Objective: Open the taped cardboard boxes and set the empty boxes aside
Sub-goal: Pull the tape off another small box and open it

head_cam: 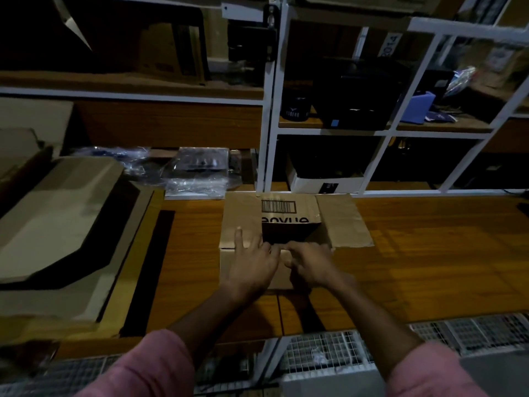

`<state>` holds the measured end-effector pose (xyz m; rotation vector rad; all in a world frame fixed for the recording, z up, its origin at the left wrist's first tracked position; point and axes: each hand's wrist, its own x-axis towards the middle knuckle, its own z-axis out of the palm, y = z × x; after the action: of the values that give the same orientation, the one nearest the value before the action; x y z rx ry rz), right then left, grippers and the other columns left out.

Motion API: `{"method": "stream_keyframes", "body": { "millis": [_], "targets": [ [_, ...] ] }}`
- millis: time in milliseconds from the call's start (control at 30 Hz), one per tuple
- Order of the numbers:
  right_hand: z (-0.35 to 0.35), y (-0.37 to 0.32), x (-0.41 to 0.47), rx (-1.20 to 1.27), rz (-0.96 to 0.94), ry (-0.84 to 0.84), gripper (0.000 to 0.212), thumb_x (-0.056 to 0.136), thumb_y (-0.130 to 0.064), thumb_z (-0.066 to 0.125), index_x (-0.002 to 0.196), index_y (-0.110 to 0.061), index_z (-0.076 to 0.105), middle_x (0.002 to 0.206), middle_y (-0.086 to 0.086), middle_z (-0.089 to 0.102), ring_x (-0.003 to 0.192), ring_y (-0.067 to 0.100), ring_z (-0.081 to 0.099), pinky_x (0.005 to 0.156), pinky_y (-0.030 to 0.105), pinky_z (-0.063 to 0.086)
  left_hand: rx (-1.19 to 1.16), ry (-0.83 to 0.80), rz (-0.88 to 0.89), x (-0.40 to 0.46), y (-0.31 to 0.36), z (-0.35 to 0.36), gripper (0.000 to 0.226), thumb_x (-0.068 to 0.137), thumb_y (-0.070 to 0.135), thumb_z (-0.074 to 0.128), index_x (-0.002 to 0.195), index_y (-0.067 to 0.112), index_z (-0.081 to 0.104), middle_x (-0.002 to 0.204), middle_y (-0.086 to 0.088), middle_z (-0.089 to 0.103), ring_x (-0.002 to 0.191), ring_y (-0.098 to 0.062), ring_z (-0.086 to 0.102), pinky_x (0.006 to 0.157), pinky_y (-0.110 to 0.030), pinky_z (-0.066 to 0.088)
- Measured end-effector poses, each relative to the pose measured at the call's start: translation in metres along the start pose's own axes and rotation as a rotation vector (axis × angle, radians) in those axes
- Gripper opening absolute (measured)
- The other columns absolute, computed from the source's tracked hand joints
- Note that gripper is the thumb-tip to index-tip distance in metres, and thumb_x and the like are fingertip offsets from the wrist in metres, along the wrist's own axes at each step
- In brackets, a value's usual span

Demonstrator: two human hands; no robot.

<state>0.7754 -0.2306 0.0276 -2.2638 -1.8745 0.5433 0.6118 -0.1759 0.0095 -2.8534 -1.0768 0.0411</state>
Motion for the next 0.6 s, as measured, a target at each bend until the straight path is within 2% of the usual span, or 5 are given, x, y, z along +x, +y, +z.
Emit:
{"method": "stream_keyframes", "body": {
  "millis": [133, 267, 433, 500, 600],
  "targets": [
    [0.017, -0.002, 0.004, -0.119, 0.043, 0.081, 0.034, 0.094, -0.020, 0.063, 0.123, -0.035, 0.057, 0.111, -0.008, 0.068, 0.114, 0.018, 0.061, 0.109, 0.054, 0.036, -0.088, 0.024, 0.041, 0.000, 0.013, -0.004, 0.066, 0.104, 0.036, 0.046, 0.159, 0.010, 0.021, 0.163, -0.013, 0.034, 0.155, -0.031, 0.018, 0.121, -0.061, -0.006],
    [0.025, 0.009, 0.011, -0.074, 0.151, 0.075, 0.016, 0.094, -0.024, 0.064, 0.090, -0.031, 0.051, 0.100, -0.001, 0.068, 0.105, 0.028, 0.061, 0.103, 0.051, 0.043, -0.657, -0.041, 0.059, 0.011, 0.031, -0.023, 0.070, 0.106, 0.034, 0.045, 0.163, 0.016, 0.008, 0.171, -0.004, 0.014, 0.156, -0.019, 0.012, 0.125, -0.037, 0.010],
    [0.032, 0.014, 0.016, -0.004, 0.211, 0.086, 0.009, 0.094, -0.022, 0.062, 0.098, -0.028, 0.057, 0.109, 0.002, 0.062, 0.109, 0.029, 0.055, 0.099, 0.049, 0.046, -0.791, -0.026, -0.053, 0.033, 0.020, -0.005, 0.065, 0.104, 0.061, 0.027, 0.148, 0.016, 0.042, 0.146, -0.010, 0.053, 0.136, -0.024, 0.048, 0.114, -0.041, 0.039],
    [0.033, 0.011, 0.014, -0.097, 0.169, 0.062, 0.011, 0.092, -0.023, 0.064, 0.097, -0.027, 0.056, 0.108, 0.000, 0.063, 0.110, 0.027, 0.057, 0.102, 0.046, 0.040, -0.698, 0.002, -0.058, 0.034, 0.018, -0.003, 0.066, 0.103, 0.065, 0.025, 0.141, 0.015, 0.048, 0.141, -0.010, 0.056, 0.135, -0.024, 0.048, 0.117, -0.041, 0.033],
    [0.024, 0.008, 0.007, -0.014, 0.096, 0.090, 0.015, 0.094, -0.027, 0.065, 0.099, -0.034, 0.052, 0.114, -0.003, 0.064, 0.113, 0.020, 0.055, 0.109, 0.047, 0.035, -0.313, 0.153, -0.028, 0.029, 0.022, -0.009, 0.081, 0.101, 0.068, 0.010, 0.145, 0.011, 0.048, 0.148, -0.010, 0.053, 0.149, -0.027, 0.032, 0.126, -0.054, -0.002]
  ]
}}
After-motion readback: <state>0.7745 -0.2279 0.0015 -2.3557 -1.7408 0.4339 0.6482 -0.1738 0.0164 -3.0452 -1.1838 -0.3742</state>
